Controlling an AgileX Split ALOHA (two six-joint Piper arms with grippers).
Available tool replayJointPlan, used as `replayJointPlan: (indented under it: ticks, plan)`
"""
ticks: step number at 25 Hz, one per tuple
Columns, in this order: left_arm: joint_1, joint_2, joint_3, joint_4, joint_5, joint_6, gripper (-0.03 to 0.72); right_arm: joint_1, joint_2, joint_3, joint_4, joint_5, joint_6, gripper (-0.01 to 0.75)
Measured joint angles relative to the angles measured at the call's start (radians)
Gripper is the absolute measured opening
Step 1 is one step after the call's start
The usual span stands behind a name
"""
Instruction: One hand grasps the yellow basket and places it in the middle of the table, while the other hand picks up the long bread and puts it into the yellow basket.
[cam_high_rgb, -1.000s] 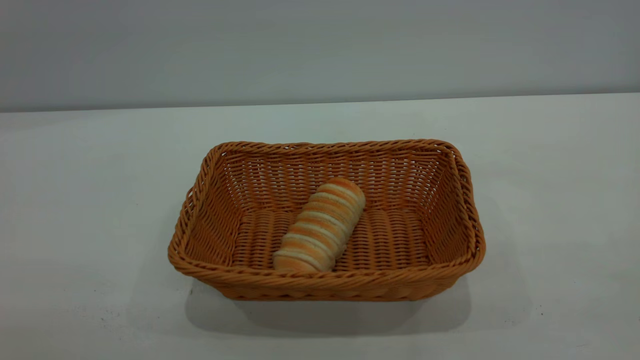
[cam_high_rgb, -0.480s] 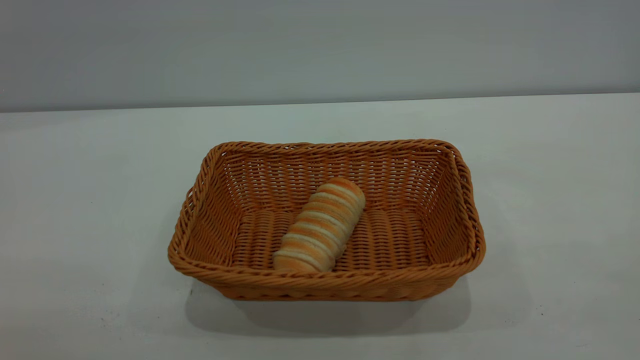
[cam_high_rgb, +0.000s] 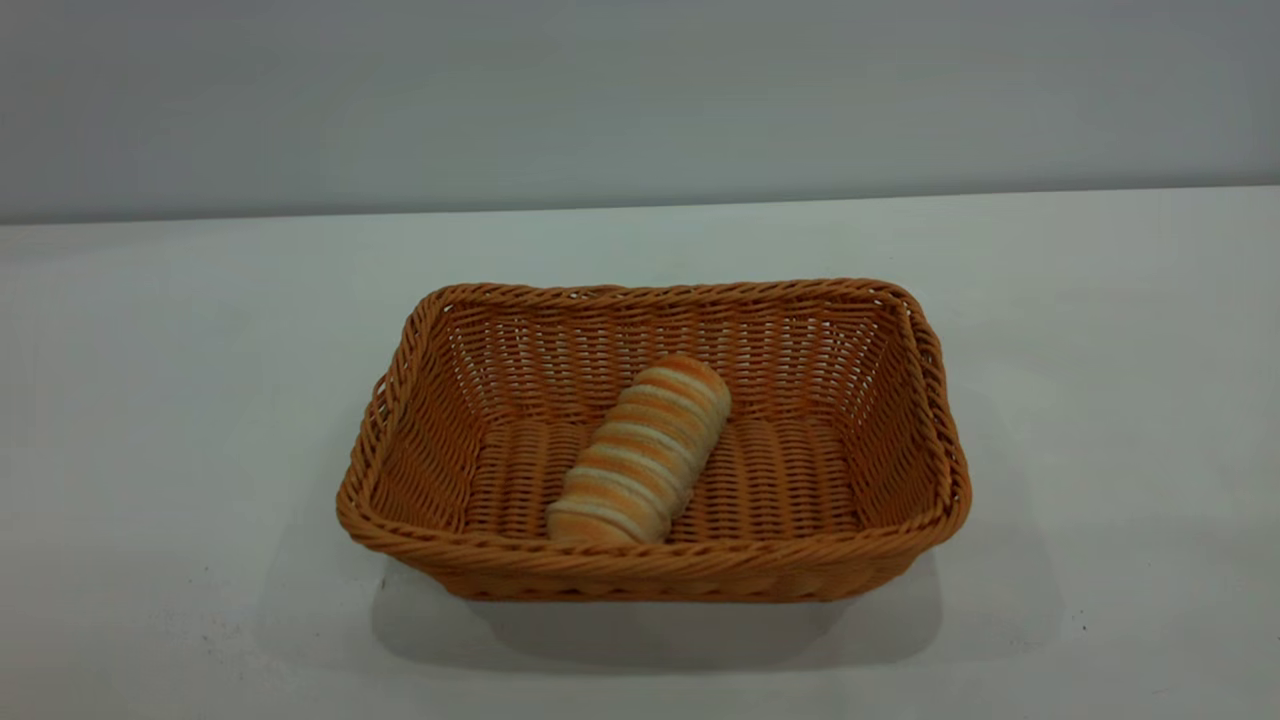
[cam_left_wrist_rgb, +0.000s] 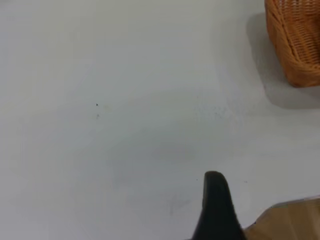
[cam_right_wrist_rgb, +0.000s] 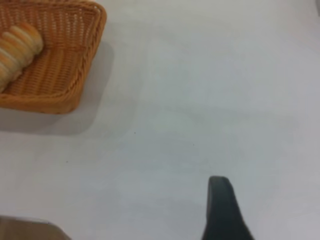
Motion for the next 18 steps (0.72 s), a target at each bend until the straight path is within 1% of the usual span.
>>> replayJointPlan:
  ticks: [3, 7, 18]
  plan:
    - [-0.013, -0.002, 0.000, 0.001, 0.000, 0.000, 0.571, 0.021, 0.000, 0.000, 0.000, 0.000, 0.000, 0.508]
    - [-0.061, -0.003, 0.000, 0.001, 0.001, 0.000, 0.571, 0.032, -0.001, 0.000, 0.000, 0.000, 0.000, 0.508]
    - [-0.060, -0.003, 0.000, 0.001, 0.001, 0.000, 0.571, 0.032, -0.001, 0.000, 0.000, 0.000, 0.000, 0.508]
